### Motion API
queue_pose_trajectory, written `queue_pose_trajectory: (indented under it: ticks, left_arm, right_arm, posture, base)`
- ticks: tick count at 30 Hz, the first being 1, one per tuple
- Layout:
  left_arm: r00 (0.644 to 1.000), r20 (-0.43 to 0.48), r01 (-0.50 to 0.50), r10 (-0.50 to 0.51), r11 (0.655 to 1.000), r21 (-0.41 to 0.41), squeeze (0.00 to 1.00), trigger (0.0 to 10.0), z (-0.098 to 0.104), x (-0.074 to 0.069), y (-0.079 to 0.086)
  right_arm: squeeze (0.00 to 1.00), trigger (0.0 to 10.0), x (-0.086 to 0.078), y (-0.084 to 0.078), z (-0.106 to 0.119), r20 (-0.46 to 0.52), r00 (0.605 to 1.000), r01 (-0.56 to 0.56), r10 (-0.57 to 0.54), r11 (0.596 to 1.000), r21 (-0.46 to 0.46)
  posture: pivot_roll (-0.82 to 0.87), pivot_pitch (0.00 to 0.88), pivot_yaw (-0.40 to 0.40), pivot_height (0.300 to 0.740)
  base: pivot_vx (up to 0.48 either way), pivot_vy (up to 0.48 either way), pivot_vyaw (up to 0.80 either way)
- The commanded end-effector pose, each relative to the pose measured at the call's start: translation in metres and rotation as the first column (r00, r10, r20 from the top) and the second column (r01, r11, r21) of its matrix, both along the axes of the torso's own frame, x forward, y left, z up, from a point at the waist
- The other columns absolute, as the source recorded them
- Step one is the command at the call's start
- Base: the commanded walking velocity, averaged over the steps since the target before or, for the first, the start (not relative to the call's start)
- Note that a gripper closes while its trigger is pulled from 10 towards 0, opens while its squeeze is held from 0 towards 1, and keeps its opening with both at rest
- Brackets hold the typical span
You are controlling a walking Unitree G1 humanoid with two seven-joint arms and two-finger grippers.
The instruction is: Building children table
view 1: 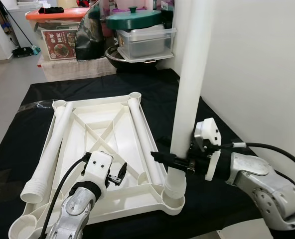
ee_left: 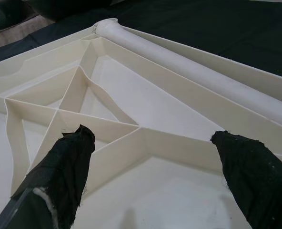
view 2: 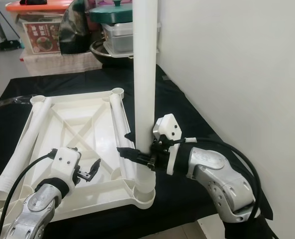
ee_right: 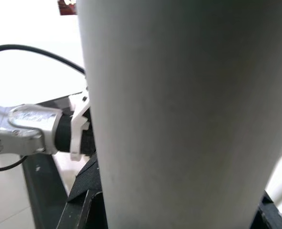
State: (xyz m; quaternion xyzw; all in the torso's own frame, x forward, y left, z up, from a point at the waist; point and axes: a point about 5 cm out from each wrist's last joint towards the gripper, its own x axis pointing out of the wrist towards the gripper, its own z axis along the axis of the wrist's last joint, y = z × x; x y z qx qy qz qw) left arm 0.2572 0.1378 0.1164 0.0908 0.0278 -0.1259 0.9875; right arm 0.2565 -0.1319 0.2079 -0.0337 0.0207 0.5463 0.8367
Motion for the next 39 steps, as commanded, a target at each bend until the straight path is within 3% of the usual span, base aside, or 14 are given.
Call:
queue_pose_trajectory:
  ticks: [1, 19, 26, 29, 32, 33, 35, 39]
  left_arm:
    - [1.0, -0.012, -0.01, 0.01, 1.0, 0.023, 0.0, 10.0, -0.005, -0.001, 0.003]
    - [1.0, -0.012, -0.025, 0.025, 0.999, 0.039, 0.0, 10.0, -0.005, 0.0, 0.009]
    - [1.0, -0.01, -0.026, 0.027, 0.999, 0.044, 0.0, 10.0, -0.004, 0.001, 0.011]
    - [0.999, -0.008, -0.034, 0.034, 0.998, 0.05, 0.0, 10.0, -0.004, 0.002, 0.013]
    - [0.999, -0.008, -0.036, 0.037, 0.998, 0.051, 0.0, 10.0, -0.004, 0.002, 0.014]
    - [0.999, -0.007, -0.046, 0.046, 0.997, 0.055, 0.0, 10.0, -0.005, 0.001, 0.016]
    - [0.999, -0.007, -0.046, 0.046, 0.997, 0.055, 0.0, 10.0, -0.005, 0.001, 0.016]
    - [0.998, -0.007, -0.063, 0.063, 0.996, 0.065, 0.0, 10.0, -0.006, 0.002, 0.02]
  right_arm:
    - [0.0, 10.0, 0.0, 0.001, -0.003, 0.01, 1.0, -0.008, 0.008, 1.0, -0.006]
    - [0.0, 10.0, -0.013, 0.004, -0.026, -0.028, 0.999, -0.021, 0.019, 0.999, -0.043]
    - [0.0, 10.0, -0.009, 0.009, -0.031, -0.035, 0.999, 0.009, -0.01, 1.0, -0.02]
    - [0.0, 10.0, 0.006, 0.011, -0.037, -0.026, 0.993, 0.111, -0.112, 0.994, -0.017]
    - [0.0, 10.0, 0.011, 0.011, -0.039, -0.024, 0.989, 0.149, -0.149, 0.989, -0.017]
    - [0.0, 10.0, 0.023, 0.01, -0.04, -0.004, 0.969, 0.247, -0.247, 0.969, -0.011]
    - [0.0, 10.0, 0.023, 0.01, -0.04, -0.004, 0.969, 0.247, -0.247, 0.969, -0.011]
    - [0.0, 10.0, 0.04, 0.003, -0.046, 0.051, 0.908, 0.419, -0.417, 0.907, -0.042]
  posture:
    - [0.02, 0.0, -0.028, 0.74]
    - [0.04, 0.0, -0.019, 0.74]
    - [0.05, 0.0, -0.019, 0.74]
    - [0.05, 0.0, -0.02, 0.74]
    - [0.06, 0.0, -0.025, 0.74]
    - [0.06, 0.0, -0.027, 0.74]
    - [0.06, 0.0, -0.027, 0.74]
    - [0.07, 0.0, -0.027, 0.74]
  base:
    - [0.0, 0.0, 0.0]
    - [0.0, 0.0, 0.0]
    - [0.0, 0.0, 0.0]
    - [0.0, 0.0, 0.0]
    - [0.0, 0.0, 0.0]
    - [0.0, 0.0, 0.0]
    - [0.0, 0.0, 0.0]
    - [0.0, 0.0, 0.0]
